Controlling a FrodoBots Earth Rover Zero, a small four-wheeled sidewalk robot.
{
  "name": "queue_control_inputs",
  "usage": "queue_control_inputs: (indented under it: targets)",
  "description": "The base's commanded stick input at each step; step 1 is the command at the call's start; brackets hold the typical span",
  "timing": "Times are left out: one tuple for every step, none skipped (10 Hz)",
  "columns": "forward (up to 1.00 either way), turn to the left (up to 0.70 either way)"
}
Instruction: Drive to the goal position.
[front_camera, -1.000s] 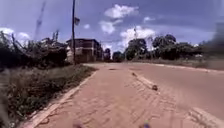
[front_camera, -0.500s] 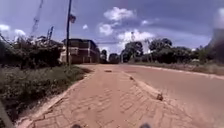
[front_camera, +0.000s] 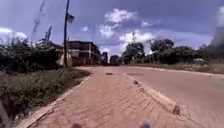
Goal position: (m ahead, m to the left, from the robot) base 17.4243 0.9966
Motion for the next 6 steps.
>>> queue_control_inputs:
  targets:
    - [1.0, 0.0]
    - [1.0, 0.0]
    - [1.0, -0.25]
    - [1.0, -0.23]
    - [1.0, -0.06]
    - [1.0, 0.0]
